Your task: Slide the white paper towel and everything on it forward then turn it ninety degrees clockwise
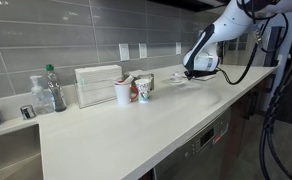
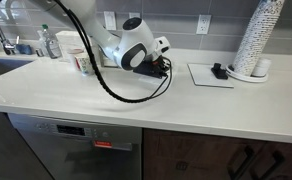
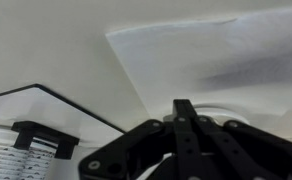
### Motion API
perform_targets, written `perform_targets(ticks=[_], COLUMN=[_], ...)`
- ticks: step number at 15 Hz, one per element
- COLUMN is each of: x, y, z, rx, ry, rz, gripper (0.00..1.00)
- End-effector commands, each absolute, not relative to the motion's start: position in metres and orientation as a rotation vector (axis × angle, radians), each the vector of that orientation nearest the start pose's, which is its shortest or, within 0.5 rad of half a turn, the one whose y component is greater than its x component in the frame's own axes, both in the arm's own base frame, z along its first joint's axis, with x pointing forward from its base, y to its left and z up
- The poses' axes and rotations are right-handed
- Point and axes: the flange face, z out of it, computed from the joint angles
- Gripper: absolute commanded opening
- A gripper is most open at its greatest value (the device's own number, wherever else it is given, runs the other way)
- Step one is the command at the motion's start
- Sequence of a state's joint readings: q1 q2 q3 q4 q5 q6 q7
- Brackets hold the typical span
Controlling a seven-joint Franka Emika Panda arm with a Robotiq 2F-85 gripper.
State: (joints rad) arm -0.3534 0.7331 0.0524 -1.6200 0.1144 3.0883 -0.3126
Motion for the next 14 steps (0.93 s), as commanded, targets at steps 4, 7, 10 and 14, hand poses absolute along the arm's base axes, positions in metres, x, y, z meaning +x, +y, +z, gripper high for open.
perform_targets(ticks=[4, 7, 10, 14], x=[0.711, 0.715, 0.717, 0.720], y=[-0.233, -0.237, -0.241, -0.242], z=[0.266, 0.257, 0.246, 0.240], rx=[-3.094, -3.114, -3.117, -3.125], ry=[0.202, 0.238, 0.260, 0.272], rz=[-1.138, -1.142, -1.103, -1.042], gripper=[0.00, 0.00, 0.00, 0.00])
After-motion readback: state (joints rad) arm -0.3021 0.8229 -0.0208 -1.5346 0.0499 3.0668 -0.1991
